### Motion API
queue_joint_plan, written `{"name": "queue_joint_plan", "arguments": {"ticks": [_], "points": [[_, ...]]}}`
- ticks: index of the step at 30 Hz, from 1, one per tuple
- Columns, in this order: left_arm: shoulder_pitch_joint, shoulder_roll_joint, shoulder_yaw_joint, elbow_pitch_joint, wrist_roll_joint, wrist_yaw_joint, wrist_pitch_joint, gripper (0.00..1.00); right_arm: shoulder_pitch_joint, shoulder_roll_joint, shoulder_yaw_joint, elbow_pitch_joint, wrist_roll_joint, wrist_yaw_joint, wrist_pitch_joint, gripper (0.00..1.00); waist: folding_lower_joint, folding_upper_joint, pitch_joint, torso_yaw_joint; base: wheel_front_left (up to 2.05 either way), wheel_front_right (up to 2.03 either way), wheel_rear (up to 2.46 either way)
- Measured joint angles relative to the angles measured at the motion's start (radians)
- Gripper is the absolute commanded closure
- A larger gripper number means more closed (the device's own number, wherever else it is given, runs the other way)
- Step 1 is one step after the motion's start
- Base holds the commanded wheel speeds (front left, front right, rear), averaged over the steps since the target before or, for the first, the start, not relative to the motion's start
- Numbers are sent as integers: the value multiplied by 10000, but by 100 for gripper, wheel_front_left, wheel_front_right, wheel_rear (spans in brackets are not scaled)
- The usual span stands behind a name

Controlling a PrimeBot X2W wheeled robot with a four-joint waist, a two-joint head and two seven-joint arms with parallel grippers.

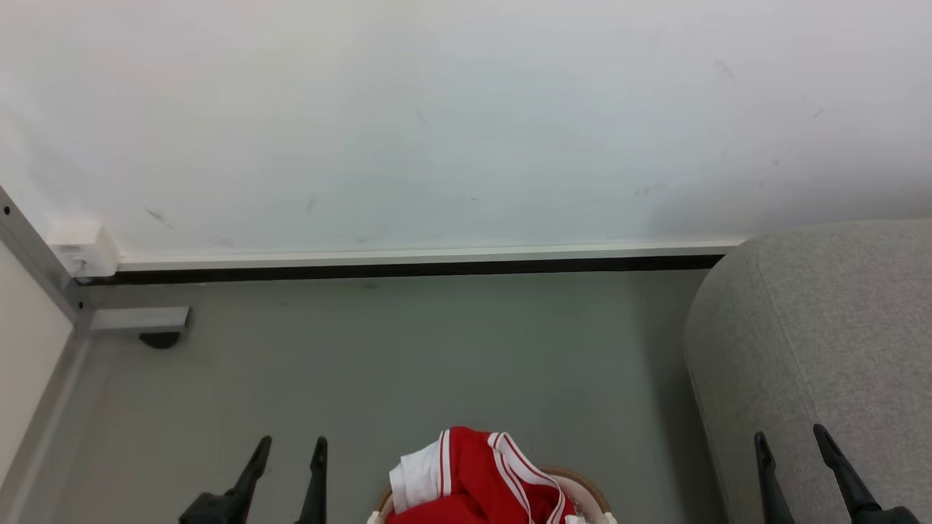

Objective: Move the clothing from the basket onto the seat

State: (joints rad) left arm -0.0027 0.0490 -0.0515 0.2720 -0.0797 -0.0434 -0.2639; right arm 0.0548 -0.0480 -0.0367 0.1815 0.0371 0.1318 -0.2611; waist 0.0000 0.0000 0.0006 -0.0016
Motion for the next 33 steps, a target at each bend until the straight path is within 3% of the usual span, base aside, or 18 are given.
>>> {"name": "queue_joint_plan", "arguments": {"ticks": [7,14,22,29,33], "points": [[-638,0,-385,2,-253,-265,-2,0,-363,0,13,-357,128,0,0,0,0,0,635,-171,0,0,0],[-2011,-10,-1607,1256,-546,-604,293,0,-1039,0,169,-830,265,0,-2,0,0,0,1812,-391,0,0,0],[-3585,0,-3795,3099,-767,-855,2205,0,-1923,2,324,-1212,291,0,-2,0,2,0,3378,-780,0,0,0],[-4348,591,-6828,3774,-2520,-880,3239,0,-2269,2,359,-1469,430,0,-2,0,2,0,4549,-1234,0,0,0],[-4675,980,-7927,3950,-3342,-880,3413,0,-2422,0,362,-1578,512,0,-2,0,2,0,5048,-1466,0,0,0]]}}
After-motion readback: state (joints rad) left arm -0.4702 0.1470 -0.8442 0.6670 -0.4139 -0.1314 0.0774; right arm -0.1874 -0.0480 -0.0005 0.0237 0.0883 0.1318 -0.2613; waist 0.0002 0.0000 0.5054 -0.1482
